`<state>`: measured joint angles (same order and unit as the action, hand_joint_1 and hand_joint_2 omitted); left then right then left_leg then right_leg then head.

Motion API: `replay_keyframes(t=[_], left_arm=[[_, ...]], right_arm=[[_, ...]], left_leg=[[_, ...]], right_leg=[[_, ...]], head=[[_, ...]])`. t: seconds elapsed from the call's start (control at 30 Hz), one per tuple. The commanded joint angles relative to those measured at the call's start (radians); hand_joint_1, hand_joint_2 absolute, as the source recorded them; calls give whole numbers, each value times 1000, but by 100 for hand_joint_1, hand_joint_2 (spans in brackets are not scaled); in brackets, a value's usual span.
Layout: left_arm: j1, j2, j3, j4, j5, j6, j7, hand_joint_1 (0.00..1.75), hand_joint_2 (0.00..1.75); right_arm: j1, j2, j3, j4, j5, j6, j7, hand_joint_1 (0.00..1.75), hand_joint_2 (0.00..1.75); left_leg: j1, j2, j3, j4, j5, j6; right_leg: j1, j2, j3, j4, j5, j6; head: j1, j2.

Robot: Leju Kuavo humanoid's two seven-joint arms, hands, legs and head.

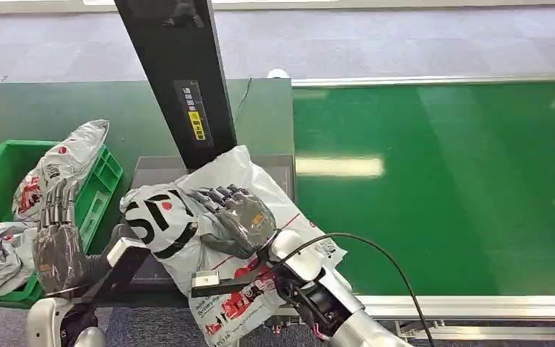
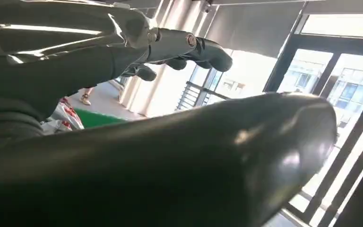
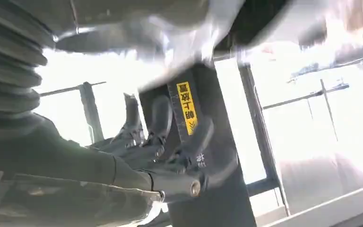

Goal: Moved the parcel from conveyor to table for the left to box.

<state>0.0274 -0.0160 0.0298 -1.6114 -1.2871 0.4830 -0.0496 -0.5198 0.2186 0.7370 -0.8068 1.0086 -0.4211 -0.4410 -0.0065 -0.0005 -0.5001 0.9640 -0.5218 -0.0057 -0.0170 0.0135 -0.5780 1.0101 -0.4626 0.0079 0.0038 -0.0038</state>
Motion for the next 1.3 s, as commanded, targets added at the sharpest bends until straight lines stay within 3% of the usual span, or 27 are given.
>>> replay_keyframes(t=[0.03, 0.2, 0.47, 0.8, 1.0, 1.13, 1.3], left_arm=[[-11, 15, -16, 54, 7, 9, 1, 0, 0], [1, 17, -13, 45, 10, 16, 2, 0, 0], [19, 8, -5, 33, 0, 21, 2, 0, 0], [16, 11, -10, 36, -6, 18, -1, 0, 0], [6, 25, -100, 79, -28, 2, -10, 0, 0], [-23, 41, -169, 127, 3, -33, 3, 0, 0], [-118, 18, -247, 280, -18, -107, -43, 0, 0]], right_arm=[[-55, 0, 29, 84, -11, -20, 16, 0, 0], [-51, -8, 4, 76, -39, -43, 11, 0, 0], [-71, -42, -144, 89, -96, -148, 89, 0, 0], [-69, -37, -157, 94, -84, -178, 96, 0, 0], [-41, -144, -389, 90, -72, -277, 211, 0, 0], [11, -164, -567, 47, -50, -275, 140, 0, 0], [57, -151, -598, -8, -21, -253, 118, 0, 0]], left_leg=[[1, 0, 1, -1, 1, -1], [1, -1, 2, -2, 1, -2], [0, -1, 1, -1, 0, 0], [1, -1, 2, -2, 0, -1], [1, -6, 1, -1, 2, 0], [0, -9, 1, -2, 2, 0], [-1, -7, 2, -1, 2, -1]], right_leg=[[1, -1, 2, -2, 1, -1], [1, -2, 2, -3, 1, -1], [0, -1, 1, -1, 0, 0], [1, -2, 2, -3, 0, -1], [1, -7, 4, -3, 0, 0], [1, -10, 6, -5, 1, 0], [-1, -8, 4, -3, 0, -1]], head=[[0, 0], [0, 0], [0, 0], [0, 0], [0, 0], [0, 0], [0, 0]])
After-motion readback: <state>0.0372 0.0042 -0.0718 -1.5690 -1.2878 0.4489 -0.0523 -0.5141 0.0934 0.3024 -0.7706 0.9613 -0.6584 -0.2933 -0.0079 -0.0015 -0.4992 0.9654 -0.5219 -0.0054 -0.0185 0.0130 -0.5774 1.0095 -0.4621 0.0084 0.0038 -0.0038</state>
